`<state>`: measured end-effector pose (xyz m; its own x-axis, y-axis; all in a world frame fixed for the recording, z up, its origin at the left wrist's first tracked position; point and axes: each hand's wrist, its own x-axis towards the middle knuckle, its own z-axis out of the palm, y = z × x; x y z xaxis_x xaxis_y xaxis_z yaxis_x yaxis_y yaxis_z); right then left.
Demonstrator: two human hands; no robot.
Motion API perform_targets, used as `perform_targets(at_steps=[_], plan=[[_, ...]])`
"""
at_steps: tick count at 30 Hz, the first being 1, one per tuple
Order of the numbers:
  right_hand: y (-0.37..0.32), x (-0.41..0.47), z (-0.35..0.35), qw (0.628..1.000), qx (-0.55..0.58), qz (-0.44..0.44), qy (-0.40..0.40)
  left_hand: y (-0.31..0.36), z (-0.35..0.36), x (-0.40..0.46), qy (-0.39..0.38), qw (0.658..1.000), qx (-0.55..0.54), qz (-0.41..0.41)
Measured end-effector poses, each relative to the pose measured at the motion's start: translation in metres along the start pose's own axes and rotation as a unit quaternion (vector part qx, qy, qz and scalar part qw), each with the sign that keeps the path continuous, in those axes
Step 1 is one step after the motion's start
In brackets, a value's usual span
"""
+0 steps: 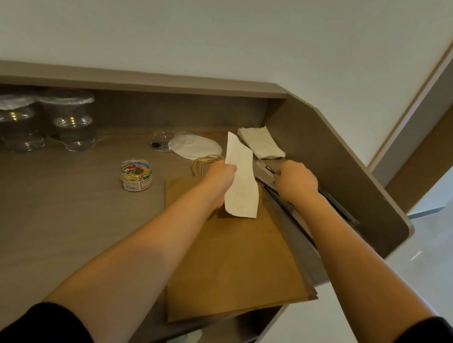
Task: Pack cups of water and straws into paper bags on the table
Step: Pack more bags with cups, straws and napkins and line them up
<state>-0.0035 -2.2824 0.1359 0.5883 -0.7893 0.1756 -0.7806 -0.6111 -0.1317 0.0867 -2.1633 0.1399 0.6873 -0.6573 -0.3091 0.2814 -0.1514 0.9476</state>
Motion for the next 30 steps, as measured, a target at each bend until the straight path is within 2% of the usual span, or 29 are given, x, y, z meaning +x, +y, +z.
perform_targets(at_steps=[3, 6, 10, 15, 17, 20, 26, 30], plan=[[-0.015, -0.008, -0.016, 0.988, 0.147, -0.013, 0.051, -0.001, -0.007, -0.012, -0.026, 0.999, -0.031, 0.004], [-0.036, -0.026, -0.041, 0.93, 0.362, 0.002, 0.065, -0.001, -0.013, -0.029, -0.061, 0.996, -0.07, 0.011], [-0.063, -0.061, -0.047, 0.864, 0.504, -0.003, -0.004, -0.008, -0.03, -0.06, -0.091, 0.991, -0.076, 0.054], [-0.087, -0.103, -0.036, 0.838, 0.544, 0.005, -0.031, -0.029, -0.059, -0.103, -0.08, 0.985, 0.001, 0.153], [-0.095, -0.121, -0.029, 0.843, 0.535, -0.019, -0.046, -0.04, -0.076, -0.122, -0.064, 0.984, 0.019, 0.167], [-0.105, -0.153, -0.019, 0.855, 0.511, -0.06, -0.069, -0.067, -0.106, -0.156, -0.045, 0.986, 0.026, 0.158], [-0.152, -0.229, -0.013, 0.788, 0.548, -0.143, -0.242, -0.121, -0.176, -0.228, 0.017, 0.992, -0.009, 0.122], [-0.194, -0.274, -0.013, 0.786, 0.493, -0.196, -0.317, -0.14, -0.228, -0.269, 0.068, 0.992, -0.018, 0.102]])
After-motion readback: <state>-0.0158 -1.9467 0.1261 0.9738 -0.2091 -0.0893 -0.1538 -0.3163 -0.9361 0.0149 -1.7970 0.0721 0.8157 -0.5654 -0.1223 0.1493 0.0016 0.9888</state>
